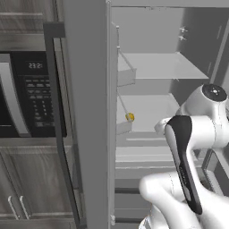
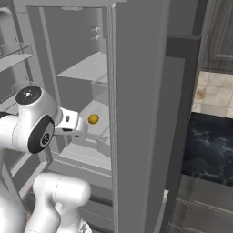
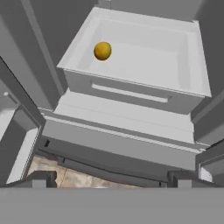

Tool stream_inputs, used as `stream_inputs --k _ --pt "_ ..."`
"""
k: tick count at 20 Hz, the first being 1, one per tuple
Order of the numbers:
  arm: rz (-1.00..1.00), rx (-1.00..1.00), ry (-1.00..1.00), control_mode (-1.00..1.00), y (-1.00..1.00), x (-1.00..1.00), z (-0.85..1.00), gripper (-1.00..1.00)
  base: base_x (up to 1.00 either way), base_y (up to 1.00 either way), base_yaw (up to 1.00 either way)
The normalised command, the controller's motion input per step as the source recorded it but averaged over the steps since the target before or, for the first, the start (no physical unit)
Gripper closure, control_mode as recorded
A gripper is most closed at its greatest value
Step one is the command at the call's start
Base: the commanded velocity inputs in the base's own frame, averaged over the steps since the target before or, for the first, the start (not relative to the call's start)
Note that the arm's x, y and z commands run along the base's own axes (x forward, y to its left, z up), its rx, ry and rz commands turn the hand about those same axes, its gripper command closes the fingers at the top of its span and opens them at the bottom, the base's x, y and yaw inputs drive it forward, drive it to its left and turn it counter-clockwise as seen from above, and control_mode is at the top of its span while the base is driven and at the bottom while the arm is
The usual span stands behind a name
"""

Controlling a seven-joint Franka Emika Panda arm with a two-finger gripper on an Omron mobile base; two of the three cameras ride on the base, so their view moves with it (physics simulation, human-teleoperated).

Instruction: Take the cheese, steak, and lemon from the fridge and place them on the plate on the dining counter to create an appetizer plate.

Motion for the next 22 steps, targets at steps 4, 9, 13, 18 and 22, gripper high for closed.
stream_inputs --k 4,9,13,18,22 --pt "0.04 0.0 -0.02 -1.0 0.18 0.29 0.0 -1.0 0.0 0.0 0.0" --pt "0.0 0.0 -0.13 -1.0 0.05 0.08 -0.19 -1.0 0.0 0.0 0.0" --pt "0.0 0.0 -0.14 -1.0 0.0 0.02 -0.1 -1.0 0.0 0.0 0.0" --pt "0.0 0.0 -0.1 -1.0 0.0 0.08 -0.09 -1.0 0.0 0.0 0.0" --pt "0.0 0.0 0.0 -1.0 0.01 0.28 0.0 -1.0 0.0 0.0 0.0"
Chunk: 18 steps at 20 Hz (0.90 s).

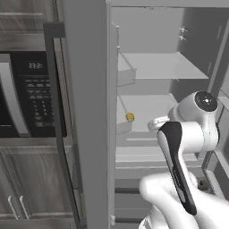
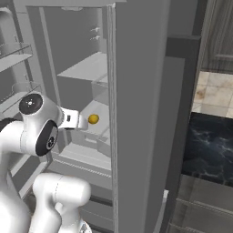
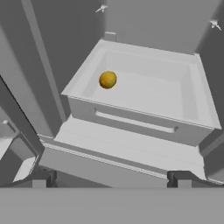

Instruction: Take the cheese, steak, and lemon from the fridge and place them on the plate on the dining counter to create an appetizer plate.

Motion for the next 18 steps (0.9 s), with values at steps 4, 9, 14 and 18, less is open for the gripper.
stream_inputs --k 4,9,14,18 --pt "0.0 0.0 0.04 -1.0 0.07 0.32 -0.03 -1.0 0.0 0.0 0.0" --pt "0.0 0.0 0.03 -1.0 0.09 0.34 -0.17 -1.0 0.0 0.0 0.0" --pt "0.0 0.0 -0.03 -1.0 0.01 0.13 -0.44 -1.0 0.0 0.0 0.0" --pt "0.0 0.0 -0.04 -1.0 0.0 0.2 -0.37 -1.0 0.0 0.0 0.0"
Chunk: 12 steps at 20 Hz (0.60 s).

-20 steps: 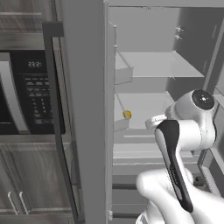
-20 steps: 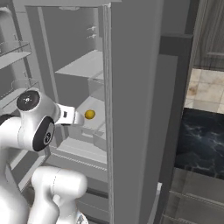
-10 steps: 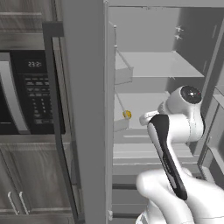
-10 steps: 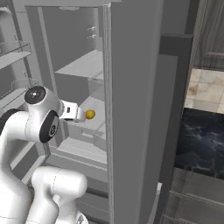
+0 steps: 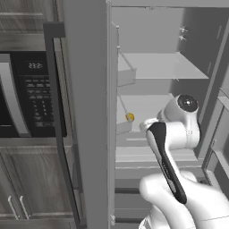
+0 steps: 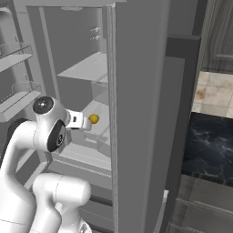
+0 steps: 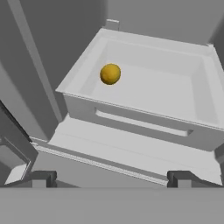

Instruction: Take the cheese, steak, and lemon from the fridge and place them on the plate on the dining counter to create an appetizer plate.

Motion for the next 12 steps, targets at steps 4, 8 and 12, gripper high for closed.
stream_inputs --k 4,8,12 --pt "0.0 0.0 -0.01 -1.0 0.0 0.31 -0.22 -1.0 0.0 0.0 0.0" --pt "0.0 0.0 0.0 -1.0 0.0 0.34 -0.07 -1.0 0.0 0.0 0.0" --pt "0.0 0.0 0.0 -1.0 0.0 0.35 -0.02 -1.0 0.0 0.0 0.0"
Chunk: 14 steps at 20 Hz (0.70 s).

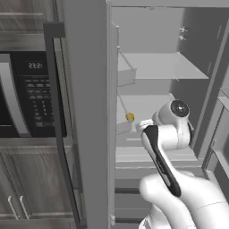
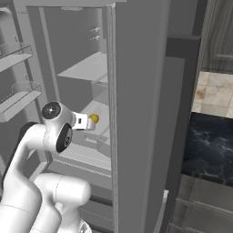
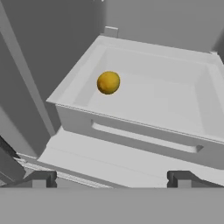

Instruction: Take the cheese, steak, and lemon from the fridge and place them on the plate on the dining counter to create an appetizer plate.

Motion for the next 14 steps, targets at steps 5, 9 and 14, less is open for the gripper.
stream_inputs --k 5,9,14 --pt "0.0 0.0 0.0 -1.0 0.02 0.3 0.0 -1.0 0.0 0.0 0.0" --pt "0.0 0.0 0.03 -1.0 0.11 0.22 -0.01 -1.0 0.0 0.0 0.0" --pt "0.0 0.0 0.0 -1.0 0.11 0.14 -0.07 -1.0 0.0 0.0 0.0"
